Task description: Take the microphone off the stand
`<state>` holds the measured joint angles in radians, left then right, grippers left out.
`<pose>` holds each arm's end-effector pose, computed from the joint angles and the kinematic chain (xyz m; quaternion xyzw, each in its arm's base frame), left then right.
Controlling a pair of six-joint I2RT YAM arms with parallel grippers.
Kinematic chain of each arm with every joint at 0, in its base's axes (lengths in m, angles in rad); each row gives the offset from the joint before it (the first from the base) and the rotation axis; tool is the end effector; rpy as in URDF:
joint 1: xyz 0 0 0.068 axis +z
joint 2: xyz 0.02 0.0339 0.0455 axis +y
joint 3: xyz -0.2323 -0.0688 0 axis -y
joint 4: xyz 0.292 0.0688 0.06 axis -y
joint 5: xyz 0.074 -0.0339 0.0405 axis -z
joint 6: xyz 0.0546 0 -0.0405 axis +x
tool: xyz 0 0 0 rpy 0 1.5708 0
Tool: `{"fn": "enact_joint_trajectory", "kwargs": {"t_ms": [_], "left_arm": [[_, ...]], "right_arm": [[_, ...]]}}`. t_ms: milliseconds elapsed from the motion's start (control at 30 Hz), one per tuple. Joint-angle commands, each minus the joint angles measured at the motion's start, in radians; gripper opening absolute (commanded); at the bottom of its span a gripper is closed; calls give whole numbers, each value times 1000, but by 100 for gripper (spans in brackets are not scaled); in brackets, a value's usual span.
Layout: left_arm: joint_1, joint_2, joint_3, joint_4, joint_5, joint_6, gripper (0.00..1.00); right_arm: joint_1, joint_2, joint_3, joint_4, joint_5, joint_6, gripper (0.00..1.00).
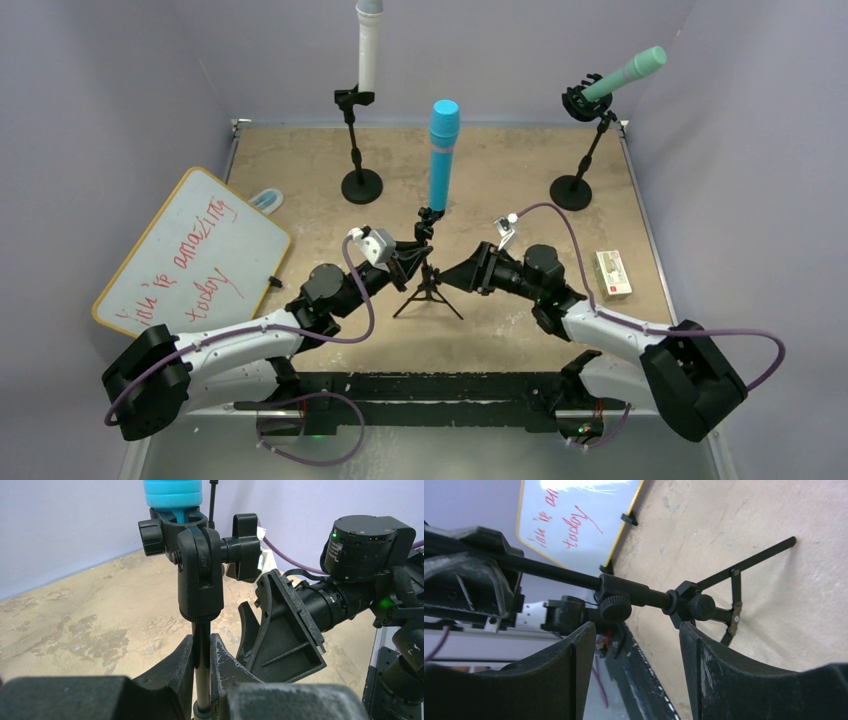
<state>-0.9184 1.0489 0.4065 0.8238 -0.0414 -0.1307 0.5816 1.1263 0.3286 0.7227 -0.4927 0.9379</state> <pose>0.1842 -0.2373 0.2112 0.2309 0.5971 -0.3732 0.6714 0.2271 0.1802 0.1470 -0.0372 0.7291 0.5839 0.3551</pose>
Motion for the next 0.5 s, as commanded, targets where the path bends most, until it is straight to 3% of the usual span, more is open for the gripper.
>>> {"fn": "enact_joint_trajectory", "kwargs": {"t_ms": [0,200,467], "left_arm": [[4,-3,19,-9,-32,0,0],[4,8,32,-12,-29,-3,0],[4,0,45,-42,-33,-4,0]], "right_arm": [[-1,52,-7,275,-45,209,64],[0,134,-2,367,-83,263,56],[0,169,-20,389,-82,269,27]]}}
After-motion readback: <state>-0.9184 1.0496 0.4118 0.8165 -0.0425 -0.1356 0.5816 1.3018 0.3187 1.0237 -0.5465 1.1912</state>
